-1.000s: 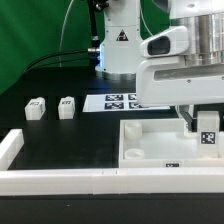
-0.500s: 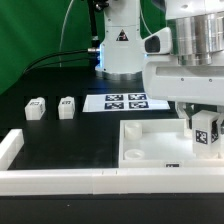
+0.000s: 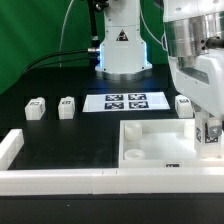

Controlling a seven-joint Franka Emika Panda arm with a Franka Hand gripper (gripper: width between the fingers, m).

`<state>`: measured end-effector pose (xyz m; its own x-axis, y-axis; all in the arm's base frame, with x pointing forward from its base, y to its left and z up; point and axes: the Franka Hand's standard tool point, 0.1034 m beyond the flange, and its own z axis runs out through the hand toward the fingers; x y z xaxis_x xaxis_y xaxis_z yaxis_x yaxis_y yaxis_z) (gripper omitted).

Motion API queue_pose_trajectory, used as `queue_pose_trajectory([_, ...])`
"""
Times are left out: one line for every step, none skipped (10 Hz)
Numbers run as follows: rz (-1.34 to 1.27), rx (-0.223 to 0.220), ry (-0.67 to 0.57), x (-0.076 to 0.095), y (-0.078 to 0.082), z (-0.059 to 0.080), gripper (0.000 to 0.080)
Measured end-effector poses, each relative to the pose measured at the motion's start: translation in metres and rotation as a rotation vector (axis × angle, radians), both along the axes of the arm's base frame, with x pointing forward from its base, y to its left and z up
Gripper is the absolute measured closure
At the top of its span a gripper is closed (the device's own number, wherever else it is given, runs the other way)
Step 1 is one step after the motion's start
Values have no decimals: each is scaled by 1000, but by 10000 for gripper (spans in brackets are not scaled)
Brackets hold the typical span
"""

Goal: Assemble one leg

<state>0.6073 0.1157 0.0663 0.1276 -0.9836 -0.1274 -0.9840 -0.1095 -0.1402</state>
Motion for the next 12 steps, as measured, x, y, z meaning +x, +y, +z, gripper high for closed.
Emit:
queue_pose_trajectory([29, -3, -3, 0, 0, 0, 506])
queue_pose_trajectory([30, -4, -4, 0, 0, 0, 506])
queue_pose_trajectory([30, -4, -4, 0, 0, 0, 506])
queue_pose_trajectory([32, -4, -4, 0, 0, 0, 315])
queue_pose_trajectory([87, -11, -12, 0, 0, 0, 206])
queue_pose_trajectory([143, -19, -20, 0, 0, 0, 206])
queue_pose_trajectory([253, -33, -34, 0, -1, 0, 161])
queue_pose_trajectory([382, -46, -48, 1, -3, 1, 152])
queue_pose_trajectory([491, -60, -59, 1, -4, 1, 152])
queue_pose_trajectory([592, -74, -72, 1, -3, 1, 152])
queue_pose_trajectory([693, -92, -84, 0, -2, 1, 151])
queue_pose_trajectory([803, -113, -95, 0, -2, 1, 151])
